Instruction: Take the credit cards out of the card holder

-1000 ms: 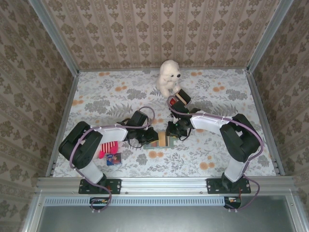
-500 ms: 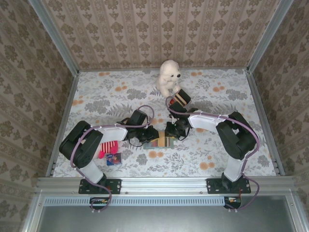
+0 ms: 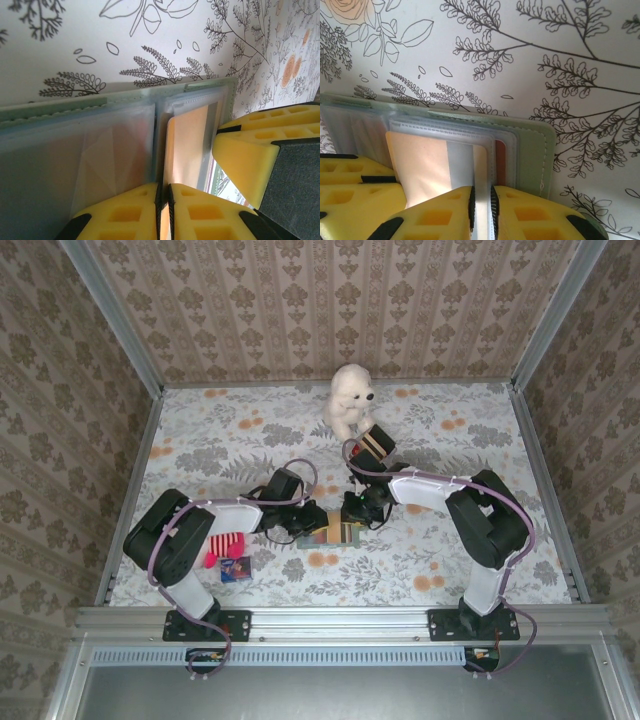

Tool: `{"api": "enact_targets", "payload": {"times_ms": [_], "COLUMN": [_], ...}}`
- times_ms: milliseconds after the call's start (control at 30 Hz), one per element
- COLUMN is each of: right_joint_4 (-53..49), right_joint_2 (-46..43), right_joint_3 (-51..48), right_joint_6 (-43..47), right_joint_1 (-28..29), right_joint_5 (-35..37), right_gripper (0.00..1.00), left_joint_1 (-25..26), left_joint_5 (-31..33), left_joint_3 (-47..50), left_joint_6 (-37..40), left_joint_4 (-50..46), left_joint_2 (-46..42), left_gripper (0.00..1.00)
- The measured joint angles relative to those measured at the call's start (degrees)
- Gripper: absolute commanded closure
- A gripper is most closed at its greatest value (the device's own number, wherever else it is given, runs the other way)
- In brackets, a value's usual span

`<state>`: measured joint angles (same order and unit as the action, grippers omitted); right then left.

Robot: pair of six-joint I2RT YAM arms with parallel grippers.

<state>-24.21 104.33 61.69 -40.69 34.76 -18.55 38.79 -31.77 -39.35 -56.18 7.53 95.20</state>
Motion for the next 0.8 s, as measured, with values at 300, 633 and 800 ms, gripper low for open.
{"api": "enact_targets", "payload": {"times_ms": [300,633,800], "right_joint_4": [-0.2,-1.4,-1.7], "right_joint_2": [0.1,0.8,0.8], "right_joint_3": [0.1,1.3,1.6], "right_joint_6": [0.0,0.3,0.7], "right_joint_1": [0.0,0.0,0.1], "right_joint_5": [0.1,0.3,0.8], "right_gripper": [0.81,0.81,0.81], "left_joint_1": [-0.8,-1.4,-1.9], "left_joint_5": [-0.7,-1.0,-0.6], "left_joint_3": [0.7,1.9,2.2], "left_joint_6": [0.0,0.7,1.6], "left_joint_4": [0.7,-0.1,-1.8], "left_joint_2": [0.0,-2.3,-4.1], "left_gripper": [0.89,0.92,0.92]}}
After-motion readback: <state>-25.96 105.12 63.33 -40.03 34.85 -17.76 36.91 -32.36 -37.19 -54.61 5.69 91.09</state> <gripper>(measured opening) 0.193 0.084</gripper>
